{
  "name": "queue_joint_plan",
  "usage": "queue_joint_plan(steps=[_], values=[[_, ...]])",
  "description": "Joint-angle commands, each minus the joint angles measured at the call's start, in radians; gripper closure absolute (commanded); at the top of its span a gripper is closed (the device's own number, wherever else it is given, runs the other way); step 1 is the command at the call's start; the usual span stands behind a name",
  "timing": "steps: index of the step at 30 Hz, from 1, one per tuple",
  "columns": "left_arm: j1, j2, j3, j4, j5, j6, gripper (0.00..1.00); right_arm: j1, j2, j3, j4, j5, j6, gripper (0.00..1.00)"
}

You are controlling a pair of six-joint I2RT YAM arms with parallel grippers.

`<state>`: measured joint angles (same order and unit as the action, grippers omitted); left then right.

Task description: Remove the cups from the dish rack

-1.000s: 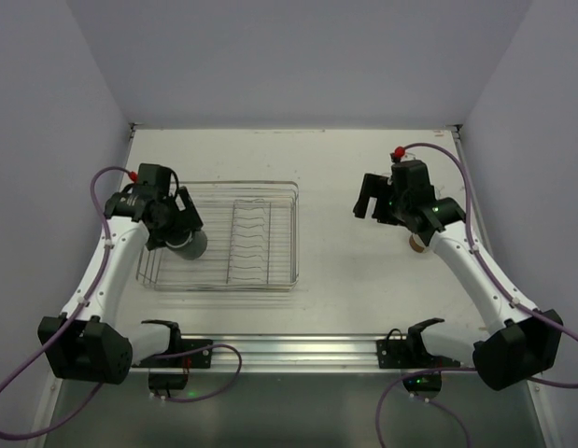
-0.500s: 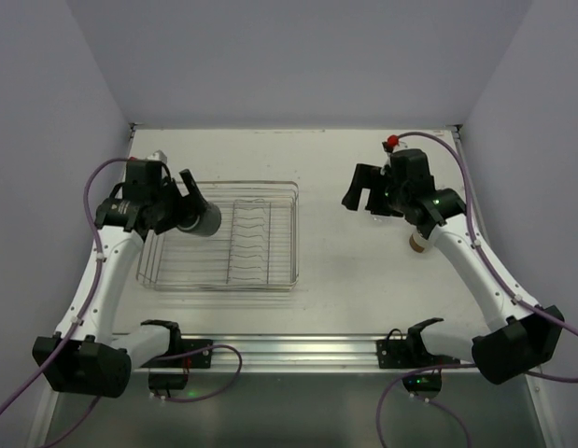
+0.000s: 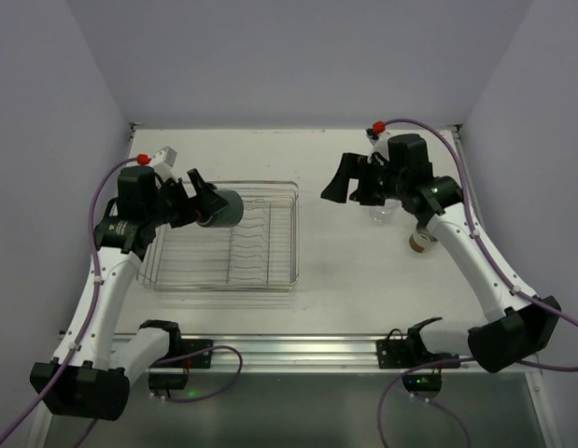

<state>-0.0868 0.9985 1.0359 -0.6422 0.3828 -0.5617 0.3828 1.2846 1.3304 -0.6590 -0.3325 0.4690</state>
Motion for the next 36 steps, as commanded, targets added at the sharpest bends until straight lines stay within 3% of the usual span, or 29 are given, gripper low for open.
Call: queue_joint_plan(steps=[1, 13, 18, 21, 25, 36], values=[[0.007, -0.043, 0.006, 0.156, 0.166, 0.013, 1.00, 0.014, 0.018, 0.039, 0.050, -0.138, -0.007, 0.07], [0.005, -0.052, -0.120, 0.366, 0.347, -0.090, 1.00, 0.022, 0.058, -0.002, 0.249, -0.422, 0.062, 0.10], [0.005, -0.038, -0.155, 0.472, 0.399, -0.164, 1.00, 0.048, 0.073, -0.072, 0.499, -0.601, 0.232, 0.12], [0.005, -0.034, -0.168, 0.524, 0.422, -0.201, 1.00, 0.062, 0.082, -0.131, 0.741, -0.674, 0.397, 0.15], [0.005, -0.031, -0.168, 0.567, 0.445, -0.231, 1.00, 0.091, 0.125, -0.119, 0.840, -0.689, 0.476, 0.17], [0.005, -0.034, -0.221, 0.710, 0.478, -0.374, 1.00, 0.168, 0.208, -0.112, 0.938, -0.675, 0.462, 0.27]])
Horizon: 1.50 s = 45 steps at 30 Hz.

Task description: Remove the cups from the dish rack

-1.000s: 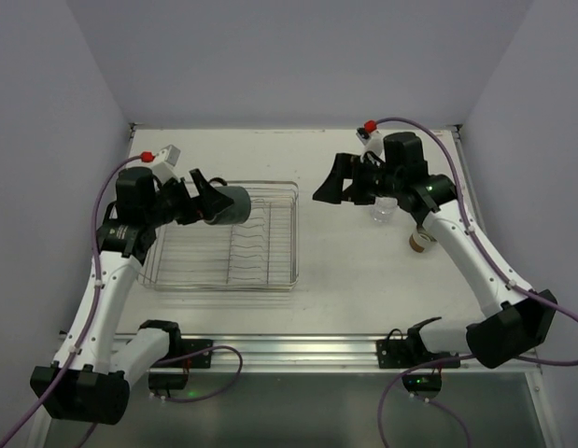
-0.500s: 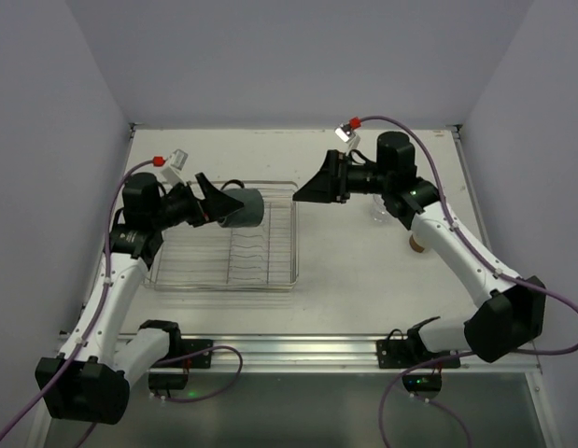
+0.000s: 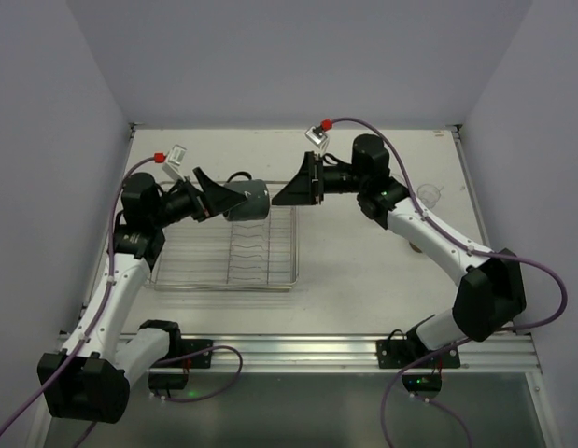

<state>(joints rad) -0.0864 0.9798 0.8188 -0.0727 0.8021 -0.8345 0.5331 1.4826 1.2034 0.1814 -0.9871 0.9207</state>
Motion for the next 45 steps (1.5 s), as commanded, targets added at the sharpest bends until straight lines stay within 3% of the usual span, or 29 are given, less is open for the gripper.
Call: queue_joint_plan(steps=[1, 7, 15, 24, 36, 45], values=[[0.005, -0.012, -0.010, 0.145, 0.063, -0.116, 1.00, 0.019, 0.011, 0.013, 0.099, -0.012, 0.000, 0.27], [0.005, 0.002, -0.059, 0.172, 0.066, -0.224, 1.00, 0.024, 0.025, 0.004, 0.124, 0.019, -0.080, 0.31], [0.005, 0.005, -0.084, 0.200, 0.054, -0.275, 1.00, 0.034, 0.024, 0.028, 0.009, 0.070, -0.174, 0.33], [0.005, 0.005, -0.067, 0.215, 0.054, -0.295, 1.00, 0.039, 0.016, -0.027, 0.023, 0.091, -0.200, 0.34], [0.005, 0.000, -0.104, 0.324, 0.072, -0.410, 1.00, 0.085, 0.062, -0.077, 0.300, 0.015, -0.120, 0.39], [0.005, -0.006, -0.168, 0.421, 0.080, -0.505, 1.00, 0.103, 0.107, -0.100, 0.539, 0.002, -0.011, 0.50]])
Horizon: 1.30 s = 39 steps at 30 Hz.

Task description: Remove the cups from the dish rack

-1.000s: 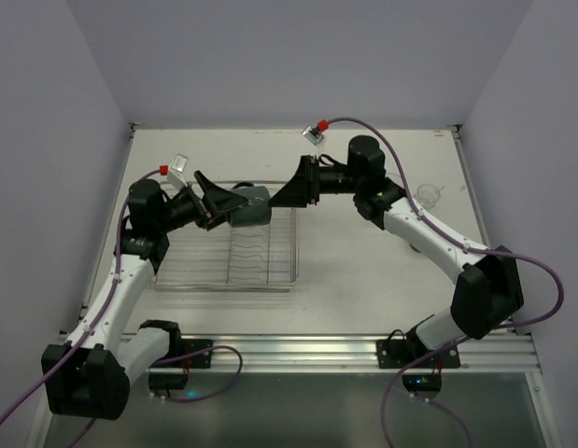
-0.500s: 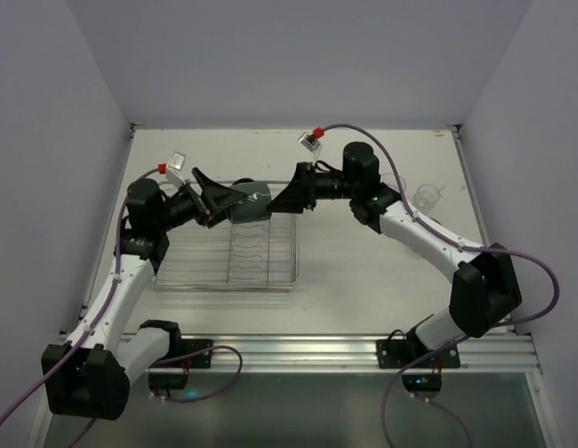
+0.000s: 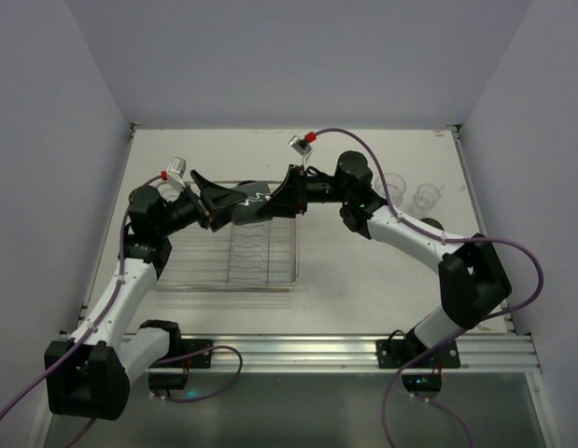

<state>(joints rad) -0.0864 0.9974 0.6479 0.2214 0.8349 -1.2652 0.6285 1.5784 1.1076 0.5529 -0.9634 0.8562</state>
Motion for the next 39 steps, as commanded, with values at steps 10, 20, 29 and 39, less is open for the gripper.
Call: queue_joint_plan(steps=[10, 20, 29, 39], values=[[0.005, -0.028, -0.037, 0.194, 0.075, -0.138, 1.00, 0.019, 0.072, 0.034, 0.318, -0.049, 0.139, 0.96], [0.004, 0.004, -0.108, 0.412, 0.148, -0.256, 0.18, 0.022, 0.061, -0.005, 0.364, -0.035, 0.159, 1.00], [0.005, -0.011, -0.091, 0.455, 0.193, -0.231, 0.00, 0.022, 0.029, -0.017, 0.323, -0.024, 0.142, 1.00], [0.005, 0.018, -0.085, 0.647, 0.250, -0.310, 0.00, 0.019, -0.020, -0.043, 0.303, -0.020, 0.130, 1.00]])
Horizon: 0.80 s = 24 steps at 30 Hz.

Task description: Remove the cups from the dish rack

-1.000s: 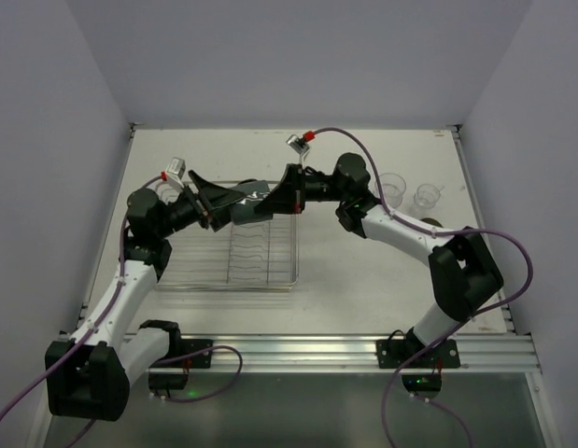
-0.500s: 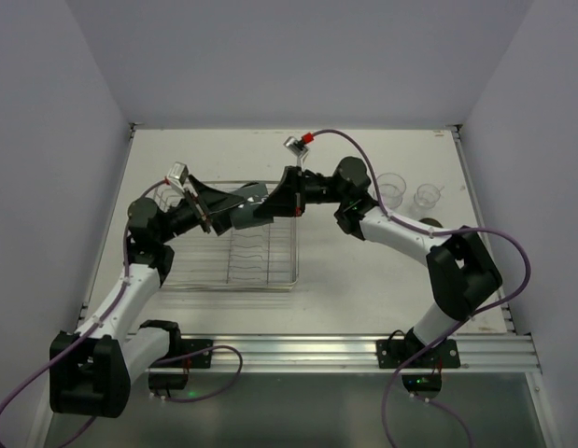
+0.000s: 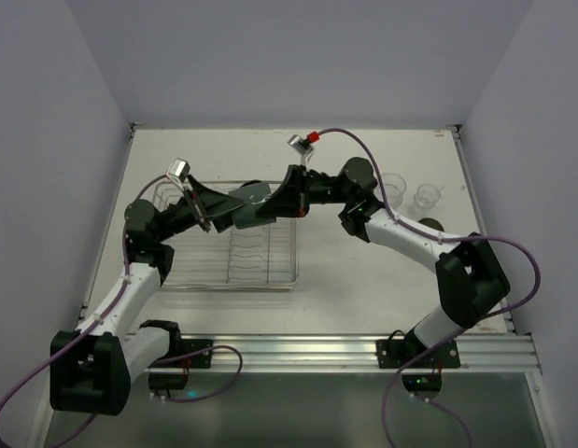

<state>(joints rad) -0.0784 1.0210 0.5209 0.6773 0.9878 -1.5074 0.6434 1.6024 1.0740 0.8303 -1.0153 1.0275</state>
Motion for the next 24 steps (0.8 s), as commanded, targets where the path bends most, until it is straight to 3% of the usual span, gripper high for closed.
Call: queue_joint_plan(steps=[1, 24], values=[[-0.003, -0.006, 0.042, 0.209, 0.106, -0.076, 0.00, 0.002, -0.045, -0.011, 0.026, 0.032, -0.041, 1.00], [-0.004, 0.039, 0.045, 0.245, 0.270, 0.061, 0.00, -0.085, -0.185, -0.075, 0.067, 0.035, 0.003, 1.00]])
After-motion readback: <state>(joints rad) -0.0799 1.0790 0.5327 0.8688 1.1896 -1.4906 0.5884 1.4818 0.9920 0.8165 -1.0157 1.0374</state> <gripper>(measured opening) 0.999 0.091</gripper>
